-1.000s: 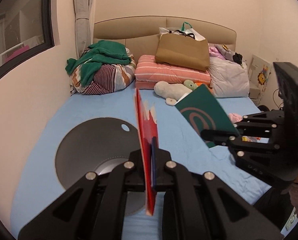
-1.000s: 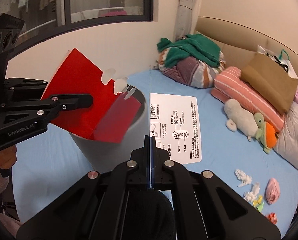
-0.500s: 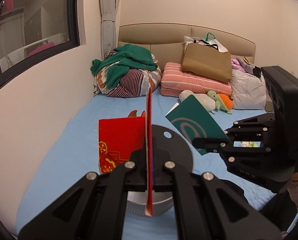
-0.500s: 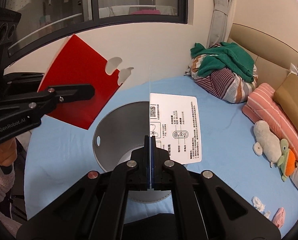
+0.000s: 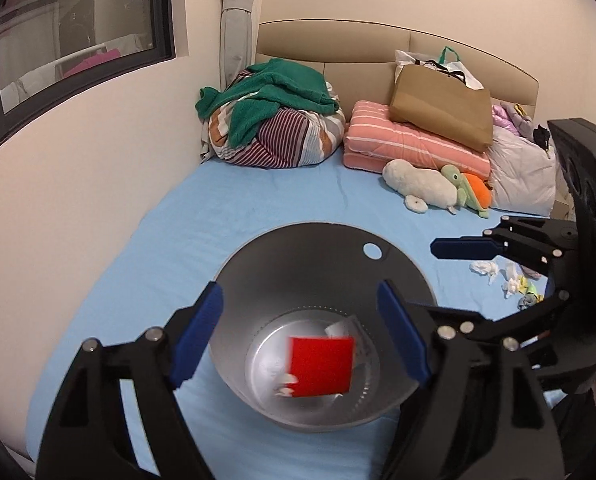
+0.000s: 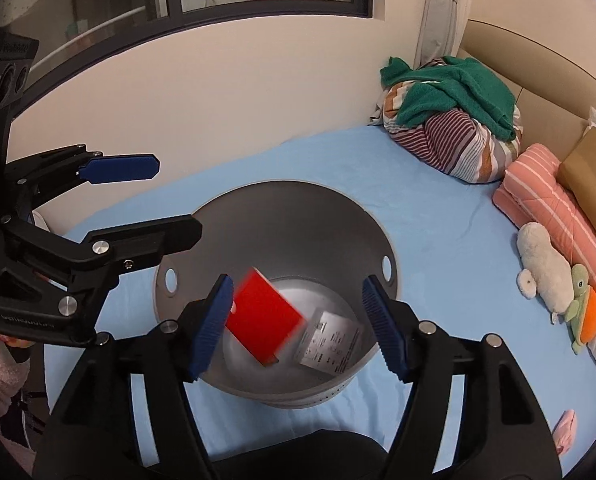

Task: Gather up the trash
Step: 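Open both tools over the bin to drop the envelope and receipt, then move both open tools back over the trash on the bed, then grasp the bubble-wrap ball with the left tool while the right grasps the rubber bands, then carry the bubble wrap and orange rubber bands with both tools to the bin, then open both tools over the bin to drop the bubble wrap and bands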

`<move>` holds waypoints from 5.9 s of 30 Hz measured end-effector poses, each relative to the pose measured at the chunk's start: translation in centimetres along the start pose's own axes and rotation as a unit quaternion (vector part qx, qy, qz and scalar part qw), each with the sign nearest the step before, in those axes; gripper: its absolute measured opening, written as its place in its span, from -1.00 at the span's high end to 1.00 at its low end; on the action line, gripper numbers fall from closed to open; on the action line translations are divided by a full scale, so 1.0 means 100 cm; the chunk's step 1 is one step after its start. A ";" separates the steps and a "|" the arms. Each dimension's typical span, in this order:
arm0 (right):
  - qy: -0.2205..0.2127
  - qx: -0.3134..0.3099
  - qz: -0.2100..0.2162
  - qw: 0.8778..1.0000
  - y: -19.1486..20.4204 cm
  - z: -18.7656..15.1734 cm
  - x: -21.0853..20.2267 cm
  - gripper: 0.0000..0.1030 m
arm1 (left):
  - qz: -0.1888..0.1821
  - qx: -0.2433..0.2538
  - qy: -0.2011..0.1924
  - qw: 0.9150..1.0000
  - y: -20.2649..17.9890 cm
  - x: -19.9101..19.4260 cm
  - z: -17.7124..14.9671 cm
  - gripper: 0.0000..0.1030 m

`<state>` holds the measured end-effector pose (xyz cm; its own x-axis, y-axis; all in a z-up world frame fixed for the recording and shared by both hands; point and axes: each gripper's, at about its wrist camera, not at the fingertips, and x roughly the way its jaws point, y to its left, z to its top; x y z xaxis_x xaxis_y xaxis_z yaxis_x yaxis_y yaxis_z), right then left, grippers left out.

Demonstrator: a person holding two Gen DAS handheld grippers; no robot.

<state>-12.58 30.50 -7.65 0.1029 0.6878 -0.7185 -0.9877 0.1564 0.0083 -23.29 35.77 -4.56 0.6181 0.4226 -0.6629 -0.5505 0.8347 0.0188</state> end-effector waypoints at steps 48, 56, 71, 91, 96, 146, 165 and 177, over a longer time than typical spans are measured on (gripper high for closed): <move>0.076 0.401 -0.353 0.842 -0.313 -0.450 -0.159 -0.22 | -0.239 0.287 0.132 0.918 -0.494 0.191 -0.106 -0.54; 0.100 0.411 -0.325 0.846 -0.351 -0.473 -0.120 -0.18 | -0.249 0.312 0.157 0.903 -0.522 0.233 -0.134 -0.54; 0.159 0.427 -0.268 0.849 -0.376 -0.507 -0.060 0.14 | -0.291 0.338 0.174 0.878 -0.549 0.284 -0.175 -0.54; 0.104 0.418 -0.277 0.859 -0.369 -0.492 -0.091 0.82 | -0.285 0.333 0.132 0.889 -0.542 0.267 -0.168 0.14; 0.087 0.404 -0.288 0.864 -0.355 -0.475 -0.103 0.82 | -0.266 0.329 0.110 0.900 -0.526 0.247 -0.159 0.14; -0.039 -0.009 0.009 0.999 -0.020 -0.028 -0.039 0.82 | 0.118 0.008 0.000 0.993 -0.036 0.006 -0.034 0.13; 0.010 -0.026 0.045 0.999 -0.043 0.001 0.028 0.14 | 0.131 -0.015 0.040 0.990 -0.028 0.039 -0.033 -0.42; -0.009 0.019 0.006 1.000 -0.085 -0.038 -0.012 0.15 | 0.093 0.033 0.036 0.994 -0.081 0.044 -0.027 -0.42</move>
<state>-4.72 25.64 -9.50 0.0927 0.7026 -0.7055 -0.9839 0.1735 0.0435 -17.62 29.95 -9.70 0.4662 0.5479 -0.6946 -0.6124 0.7665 0.1936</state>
